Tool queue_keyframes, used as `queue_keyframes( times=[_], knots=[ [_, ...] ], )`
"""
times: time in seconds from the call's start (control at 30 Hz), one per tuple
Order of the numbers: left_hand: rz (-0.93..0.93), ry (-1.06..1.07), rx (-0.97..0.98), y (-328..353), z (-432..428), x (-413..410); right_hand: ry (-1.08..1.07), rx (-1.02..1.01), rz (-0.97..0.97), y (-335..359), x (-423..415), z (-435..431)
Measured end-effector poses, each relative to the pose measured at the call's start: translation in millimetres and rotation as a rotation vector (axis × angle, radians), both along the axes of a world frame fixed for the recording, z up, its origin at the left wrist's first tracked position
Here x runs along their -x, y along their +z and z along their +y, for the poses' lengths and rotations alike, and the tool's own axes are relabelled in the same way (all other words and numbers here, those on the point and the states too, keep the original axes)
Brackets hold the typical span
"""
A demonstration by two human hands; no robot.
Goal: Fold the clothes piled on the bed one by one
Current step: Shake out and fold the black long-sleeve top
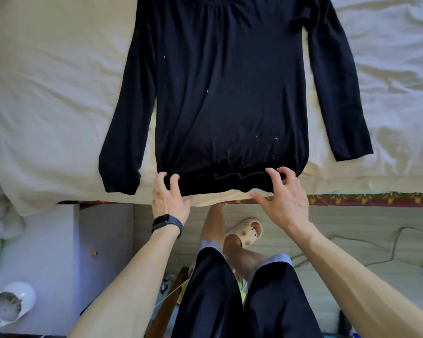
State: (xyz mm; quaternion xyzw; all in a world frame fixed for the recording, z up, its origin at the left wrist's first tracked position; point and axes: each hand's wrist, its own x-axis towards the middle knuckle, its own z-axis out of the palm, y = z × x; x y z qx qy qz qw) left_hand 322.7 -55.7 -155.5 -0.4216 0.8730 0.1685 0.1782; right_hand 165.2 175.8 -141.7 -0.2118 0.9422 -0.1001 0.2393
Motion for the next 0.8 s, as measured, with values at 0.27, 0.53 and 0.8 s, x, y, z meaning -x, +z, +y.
queue_keyframes(
  times=[0.27, 0.53, 0.8],
  knots=[
    [0.046, 0.004, -0.075, -1.6, -29.5, 3.4, -0.099, 0.008, 0.021, -6.6, 16.1, -2.9],
    [0.138, 0.163, -0.013, 68.4, -40.6, -19.2, -0.277, -0.092, -0.008, 60.9, 22.2, 57.7],
    [0.259, 0.459, -0.113, 125.9, -15.1, -22.1, -0.382, 0.142, 0.045, 107.6, 22.9, 78.6]
  ],
)
